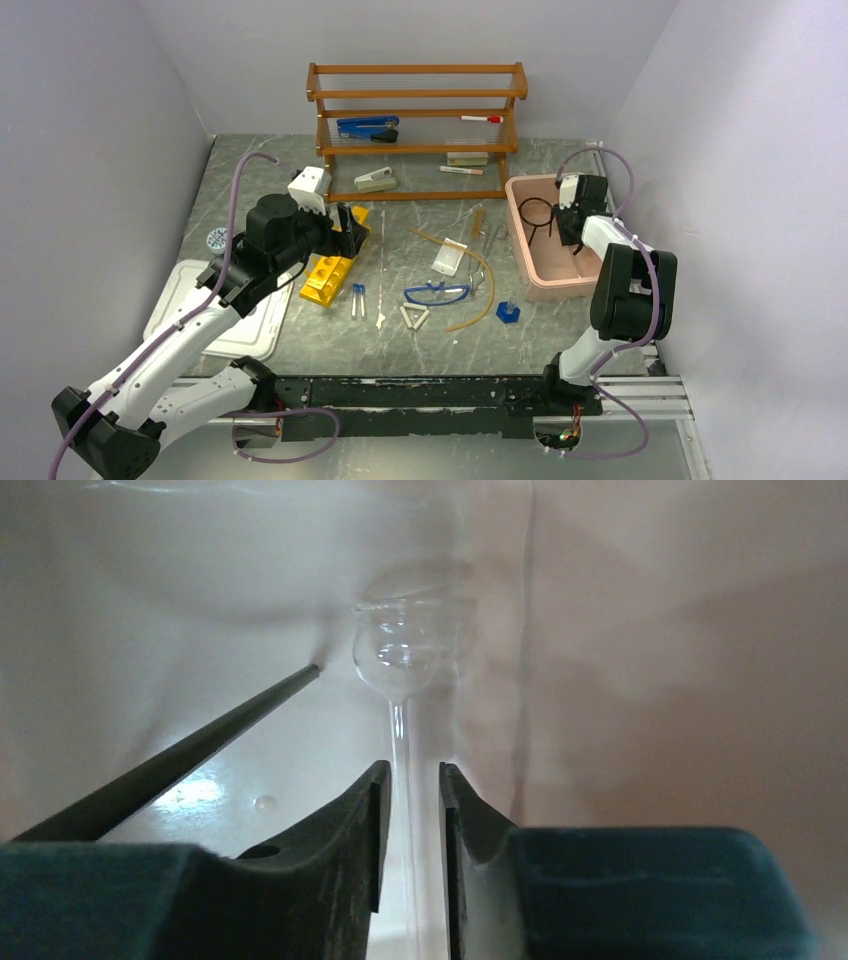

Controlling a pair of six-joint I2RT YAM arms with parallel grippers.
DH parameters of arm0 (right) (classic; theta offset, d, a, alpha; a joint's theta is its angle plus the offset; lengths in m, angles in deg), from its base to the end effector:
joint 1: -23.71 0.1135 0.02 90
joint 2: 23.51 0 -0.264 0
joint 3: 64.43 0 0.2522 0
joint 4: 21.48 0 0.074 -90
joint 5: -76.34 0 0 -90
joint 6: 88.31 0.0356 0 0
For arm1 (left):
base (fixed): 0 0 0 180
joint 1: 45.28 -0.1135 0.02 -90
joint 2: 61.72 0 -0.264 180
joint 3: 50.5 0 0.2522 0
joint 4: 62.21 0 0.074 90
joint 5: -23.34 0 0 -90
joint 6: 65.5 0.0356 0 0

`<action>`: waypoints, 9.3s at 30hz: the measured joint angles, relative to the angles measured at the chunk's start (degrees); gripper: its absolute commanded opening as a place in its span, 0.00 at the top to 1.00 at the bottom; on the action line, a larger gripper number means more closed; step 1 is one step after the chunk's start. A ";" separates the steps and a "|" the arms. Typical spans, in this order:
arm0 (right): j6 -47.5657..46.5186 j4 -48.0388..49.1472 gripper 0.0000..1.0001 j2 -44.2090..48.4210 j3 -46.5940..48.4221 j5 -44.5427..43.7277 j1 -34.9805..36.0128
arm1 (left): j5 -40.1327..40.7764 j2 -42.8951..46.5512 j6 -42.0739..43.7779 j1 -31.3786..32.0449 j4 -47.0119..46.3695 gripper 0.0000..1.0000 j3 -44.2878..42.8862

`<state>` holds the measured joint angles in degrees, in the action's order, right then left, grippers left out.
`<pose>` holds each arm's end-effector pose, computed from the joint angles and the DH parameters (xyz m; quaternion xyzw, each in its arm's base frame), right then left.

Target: Organize the chemistry lab equipment

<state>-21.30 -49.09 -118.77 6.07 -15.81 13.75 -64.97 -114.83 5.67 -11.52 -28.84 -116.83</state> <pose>0.3348 -0.0601 0.1840 -0.1014 0.9410 -0.1085 0.3042 0.1751 -0.1158 0.3446 0.0981 0.8140 -0.2427 0.5186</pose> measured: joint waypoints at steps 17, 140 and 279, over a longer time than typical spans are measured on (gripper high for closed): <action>6.29 -3.26 0.60 7.43 3.43 -5.01 -0.46 | 0.04 -0.52 0.00 0.09 0.00 0.12 -0.09; 41.13 -7.19 0.91 40.92 -2.49 30.95 27.45 | -33.24 -45.20 -27.56 8.96 -22.36 0.41 -33.07; 77.22 -21.22 0.62 19.43 -5.92 -13.53 50.88 | -21.00 -23.69 -7.10 2.58 -4.55 0.43 -2.05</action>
<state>55.92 -70.31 -99.34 0.14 -29.34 64.63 -85.97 -138.52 -1.43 -8.94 -33.38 -118.89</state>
